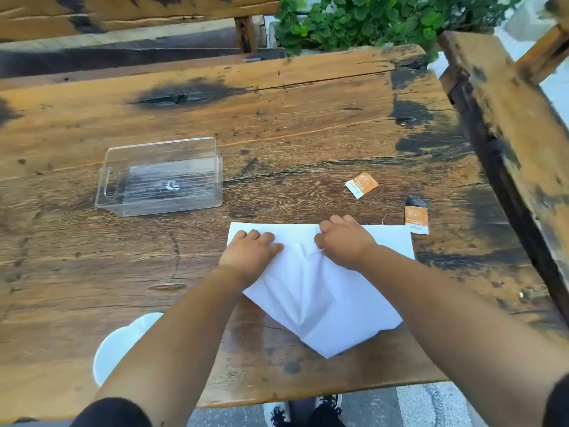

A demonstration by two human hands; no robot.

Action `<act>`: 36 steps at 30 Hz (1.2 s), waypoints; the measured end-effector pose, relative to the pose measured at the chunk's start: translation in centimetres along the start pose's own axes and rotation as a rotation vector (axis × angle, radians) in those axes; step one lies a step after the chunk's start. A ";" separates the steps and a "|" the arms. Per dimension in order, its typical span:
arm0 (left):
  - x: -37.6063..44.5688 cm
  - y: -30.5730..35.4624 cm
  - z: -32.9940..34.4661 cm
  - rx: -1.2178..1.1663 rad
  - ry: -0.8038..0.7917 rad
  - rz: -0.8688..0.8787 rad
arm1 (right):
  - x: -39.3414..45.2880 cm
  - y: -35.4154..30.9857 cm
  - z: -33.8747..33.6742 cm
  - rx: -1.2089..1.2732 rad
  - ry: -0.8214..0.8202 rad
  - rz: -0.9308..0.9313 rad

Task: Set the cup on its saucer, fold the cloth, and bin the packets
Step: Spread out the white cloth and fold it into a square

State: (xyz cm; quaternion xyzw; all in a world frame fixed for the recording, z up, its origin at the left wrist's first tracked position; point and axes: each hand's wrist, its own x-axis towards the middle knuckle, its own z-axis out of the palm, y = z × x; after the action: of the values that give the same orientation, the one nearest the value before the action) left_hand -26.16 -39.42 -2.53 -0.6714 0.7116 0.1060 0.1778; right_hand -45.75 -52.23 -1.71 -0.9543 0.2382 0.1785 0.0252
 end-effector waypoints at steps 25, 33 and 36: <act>-2.8 0.2 -1.9 0.089 0.079 0.078 | -25.1 0.9 -7.0 0.699 0.502 0.606; -6.3 -1.8 -6.0 -0.509 0.341 -0.039 | -27.2 0.9 -8.9 0.698 0.534 0.726; -8.1 -3.8 -11.2 -0.687 0.467 -0.153 | -27.7 2.1 -11.3 0.700 0.595 0.761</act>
State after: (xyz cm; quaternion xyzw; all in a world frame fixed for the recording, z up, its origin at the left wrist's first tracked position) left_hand -23.33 -36.60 11.22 -0.7484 0.6043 0.1688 -0.2151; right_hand -65.84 -43.25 18.73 -0.7457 0.6051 -0.1891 0.2048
